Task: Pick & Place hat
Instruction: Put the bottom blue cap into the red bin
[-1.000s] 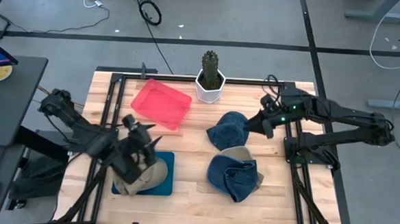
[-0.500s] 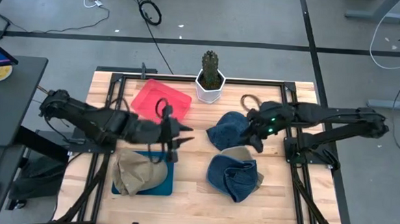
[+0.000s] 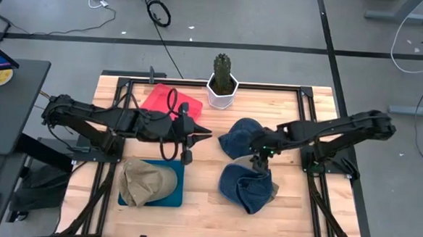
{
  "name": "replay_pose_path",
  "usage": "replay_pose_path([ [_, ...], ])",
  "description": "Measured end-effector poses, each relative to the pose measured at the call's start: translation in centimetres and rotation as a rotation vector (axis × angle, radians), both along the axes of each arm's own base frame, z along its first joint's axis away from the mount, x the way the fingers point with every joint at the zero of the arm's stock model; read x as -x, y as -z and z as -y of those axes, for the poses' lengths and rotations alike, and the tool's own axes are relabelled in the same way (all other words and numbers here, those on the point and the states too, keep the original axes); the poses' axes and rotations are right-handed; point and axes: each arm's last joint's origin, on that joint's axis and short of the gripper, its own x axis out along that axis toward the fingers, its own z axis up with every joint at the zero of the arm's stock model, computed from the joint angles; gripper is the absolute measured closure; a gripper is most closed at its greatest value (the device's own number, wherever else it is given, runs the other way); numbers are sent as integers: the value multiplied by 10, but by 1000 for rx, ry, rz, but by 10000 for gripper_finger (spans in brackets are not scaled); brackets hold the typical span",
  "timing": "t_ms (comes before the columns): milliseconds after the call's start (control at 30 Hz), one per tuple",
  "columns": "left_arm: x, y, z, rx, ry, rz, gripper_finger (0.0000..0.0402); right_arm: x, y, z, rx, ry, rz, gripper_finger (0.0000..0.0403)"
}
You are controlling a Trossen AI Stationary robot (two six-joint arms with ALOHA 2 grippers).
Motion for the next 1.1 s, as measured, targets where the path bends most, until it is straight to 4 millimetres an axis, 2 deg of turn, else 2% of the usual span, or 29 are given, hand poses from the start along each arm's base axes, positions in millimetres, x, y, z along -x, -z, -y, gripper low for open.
replay_pose_path([
  [167, 0, 0, -1, 0, -4, -2, 356, -3, 8, -10, -35, -43, -48, 181],
  [367, 0, 0, -1, -1, -3, 1, 356, -4, 9, -21, -92, -82, -47, 181],
  [933, 0, 0, -1, -45, 10, -6, 356, -6, 7, -28, -130, -40, -15, 181],
  [1100, 0, 0, -1, -77, 19, -12, 356, -3, 20, -31, -145, -31, -25, 181],
])
